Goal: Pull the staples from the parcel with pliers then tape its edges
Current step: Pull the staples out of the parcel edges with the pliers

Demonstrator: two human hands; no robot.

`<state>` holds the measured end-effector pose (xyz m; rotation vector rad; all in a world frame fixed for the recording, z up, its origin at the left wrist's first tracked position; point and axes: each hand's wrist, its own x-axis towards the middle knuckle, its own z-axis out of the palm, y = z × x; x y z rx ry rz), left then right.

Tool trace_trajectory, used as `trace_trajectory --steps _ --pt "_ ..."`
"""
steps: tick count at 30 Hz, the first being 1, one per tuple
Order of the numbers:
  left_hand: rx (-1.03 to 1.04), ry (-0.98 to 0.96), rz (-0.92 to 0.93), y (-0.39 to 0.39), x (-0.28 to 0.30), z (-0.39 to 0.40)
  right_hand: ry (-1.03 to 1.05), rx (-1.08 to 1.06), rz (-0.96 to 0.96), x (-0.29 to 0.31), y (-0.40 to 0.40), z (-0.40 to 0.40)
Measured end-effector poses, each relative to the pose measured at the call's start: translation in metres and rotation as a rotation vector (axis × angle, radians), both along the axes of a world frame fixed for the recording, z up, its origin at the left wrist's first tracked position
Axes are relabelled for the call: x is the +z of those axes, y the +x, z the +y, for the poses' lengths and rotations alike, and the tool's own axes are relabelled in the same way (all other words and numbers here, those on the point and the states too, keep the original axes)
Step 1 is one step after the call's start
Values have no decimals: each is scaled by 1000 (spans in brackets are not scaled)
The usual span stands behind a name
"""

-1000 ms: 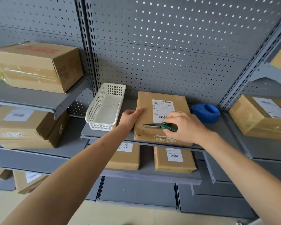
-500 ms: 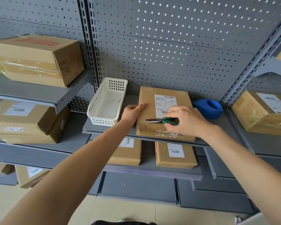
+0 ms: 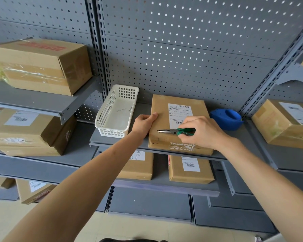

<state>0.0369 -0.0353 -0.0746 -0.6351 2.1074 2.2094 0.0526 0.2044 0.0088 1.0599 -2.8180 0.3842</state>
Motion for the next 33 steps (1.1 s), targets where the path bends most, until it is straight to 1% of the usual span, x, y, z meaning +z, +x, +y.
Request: trace_trajectory --steps 33 --pt "-24 0 -4 2 1 -2 -100 -42 -129 1 -4 0"
